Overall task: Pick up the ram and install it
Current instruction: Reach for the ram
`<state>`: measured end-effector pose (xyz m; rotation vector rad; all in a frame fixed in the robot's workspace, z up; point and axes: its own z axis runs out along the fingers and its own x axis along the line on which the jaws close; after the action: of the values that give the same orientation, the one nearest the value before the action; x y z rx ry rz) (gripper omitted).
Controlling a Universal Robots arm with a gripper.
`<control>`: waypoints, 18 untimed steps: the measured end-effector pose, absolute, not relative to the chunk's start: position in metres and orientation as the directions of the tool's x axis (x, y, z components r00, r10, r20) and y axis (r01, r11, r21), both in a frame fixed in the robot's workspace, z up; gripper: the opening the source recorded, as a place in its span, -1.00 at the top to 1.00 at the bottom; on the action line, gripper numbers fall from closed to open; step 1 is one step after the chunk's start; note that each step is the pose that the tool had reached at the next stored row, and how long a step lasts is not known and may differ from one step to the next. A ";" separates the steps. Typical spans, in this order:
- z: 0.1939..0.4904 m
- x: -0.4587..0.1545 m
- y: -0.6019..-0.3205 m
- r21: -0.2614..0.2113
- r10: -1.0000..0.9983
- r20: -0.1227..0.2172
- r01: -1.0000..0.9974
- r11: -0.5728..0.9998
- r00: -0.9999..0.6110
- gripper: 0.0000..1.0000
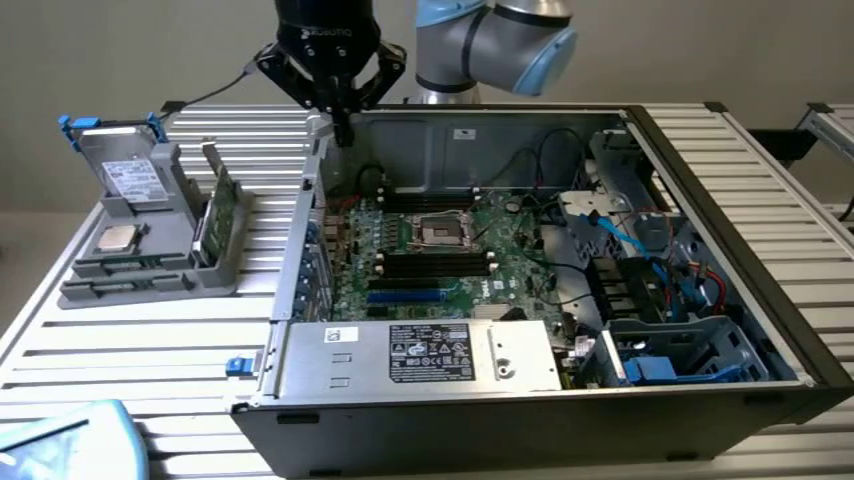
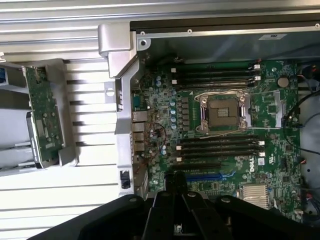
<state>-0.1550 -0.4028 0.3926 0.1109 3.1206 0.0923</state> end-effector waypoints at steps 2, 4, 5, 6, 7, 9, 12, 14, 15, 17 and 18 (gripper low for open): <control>0.393 -0.164 -0.403 0.065 0.071 -0.014 0.070 0.995 -0.997 0.79; 0.393 -0.173 -0.403 0.071 0.072 -0.013 0.071 0.995 -0.997 0.79; 0.393 -0.178 -0.403 0.075 0.072 -0.012 0.071 0.995 -0.997 0.79; 0.393 -0.182 -0.403 0.078 0.072 -0.011 0.071 0.994 -0.997 0.79; 0.393 -0.187 -0.403 0.082 0.072 -0.010 0.071 0.994 -0.997 0.79; 0.393 -0.196 -0.403 0.088 0.072 -0.008 0.071 0.994 -0.997 0.79; 0.393 -0.210 -0.403 0.094 0.072 -0.005 0.071 0.993 -0.997 0.79; 0.393 -0.219 -0.403 0.096 0.072 -0.002 0.071 0.993 -0.997 0.79; 0.393 -0.223 -0.403 0.097 0.072 -0.001 0.071 0.993 -0.997 0.79; 0.393 -0.232 -0.403 0.098 0.072 0.001 0.072 0.993 -0.997 0.79; 0.392 -0.237 -0.403 0.099 0.072 0.002 0.072 0.993 -0.997 0.79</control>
<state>-0.2370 -0.4028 0.3924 0.1130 3.1341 0.1551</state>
